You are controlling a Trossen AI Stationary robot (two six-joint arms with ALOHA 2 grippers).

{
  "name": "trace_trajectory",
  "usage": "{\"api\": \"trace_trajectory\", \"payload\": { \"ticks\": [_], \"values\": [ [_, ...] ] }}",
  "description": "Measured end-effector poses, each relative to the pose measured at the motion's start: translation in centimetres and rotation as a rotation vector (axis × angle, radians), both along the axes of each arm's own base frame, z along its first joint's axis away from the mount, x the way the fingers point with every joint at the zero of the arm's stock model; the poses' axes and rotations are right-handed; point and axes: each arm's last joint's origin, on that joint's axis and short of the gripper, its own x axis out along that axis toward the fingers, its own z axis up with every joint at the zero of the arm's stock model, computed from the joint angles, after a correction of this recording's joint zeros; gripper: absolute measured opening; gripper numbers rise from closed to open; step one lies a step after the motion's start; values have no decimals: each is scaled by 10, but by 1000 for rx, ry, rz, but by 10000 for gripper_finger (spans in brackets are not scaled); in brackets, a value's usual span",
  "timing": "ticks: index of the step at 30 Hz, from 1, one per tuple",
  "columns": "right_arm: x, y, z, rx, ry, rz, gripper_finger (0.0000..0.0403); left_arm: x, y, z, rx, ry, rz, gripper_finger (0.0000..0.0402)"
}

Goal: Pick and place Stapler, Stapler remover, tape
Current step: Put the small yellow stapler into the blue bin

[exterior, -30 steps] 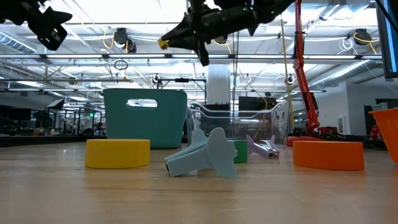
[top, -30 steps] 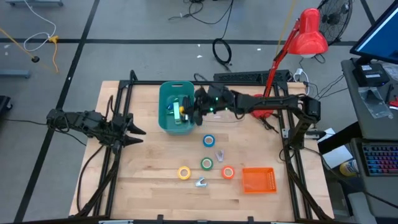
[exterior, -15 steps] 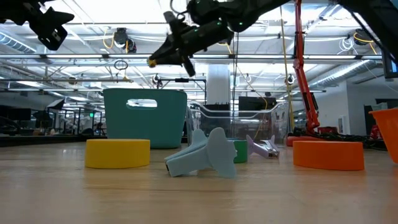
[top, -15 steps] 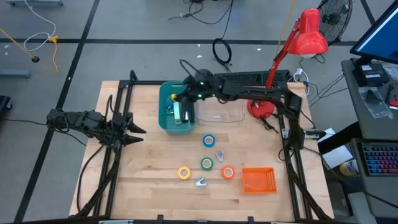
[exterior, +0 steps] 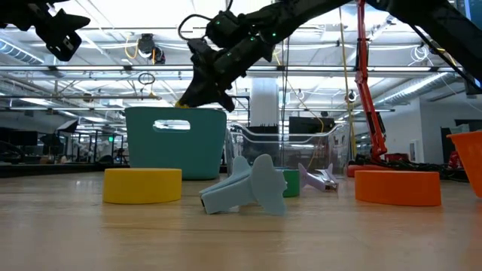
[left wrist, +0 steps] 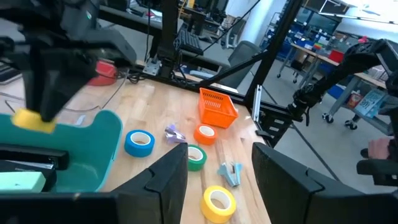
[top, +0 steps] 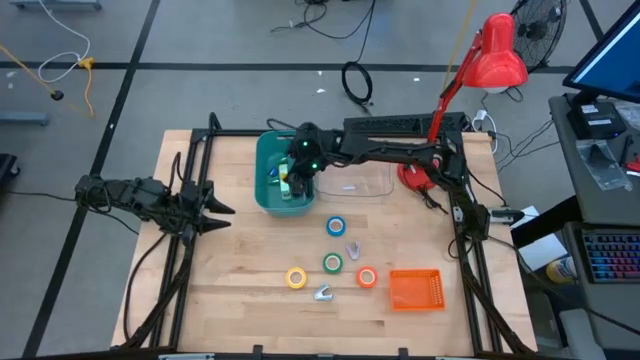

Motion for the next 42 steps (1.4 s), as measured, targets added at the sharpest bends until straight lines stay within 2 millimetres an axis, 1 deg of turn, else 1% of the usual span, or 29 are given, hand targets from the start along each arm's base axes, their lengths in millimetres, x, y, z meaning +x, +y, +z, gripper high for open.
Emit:
{"api": "trace_trajectory", "payload": {
  "ticks": [4,9,14,18,23,28,31,34,42],
  "values": [
    [0,3,-7,-3,40,41,39,0,0,0,6,1,4,179],
    [-3,5,-9,-69,76,82,39,0,1,0,10,0,22,180],
    [-3,5,-10,-116,73,122,39,0,1,-1,17,7,42,179],
    [-7,6,-13,-167,122,152,39,0,1,-1,17,7,47,179],
    [-8,7,-14,-193,130,186,39,0,1,-1,16,7,48,180],
    [-7,9,-15,-200,133,201,39,0,2,-1,16,6,57,179],
    [-3,10,-29,-192,157,213,39,0,2,-1,16,6,57,179],
    [-4,12,-38,-173,199,226,39,0,2,-1,14,4,57,180],
    [-3,12,-40,-166,201,220,43,0,2,-1,19,6,57,179]
  ]
}}
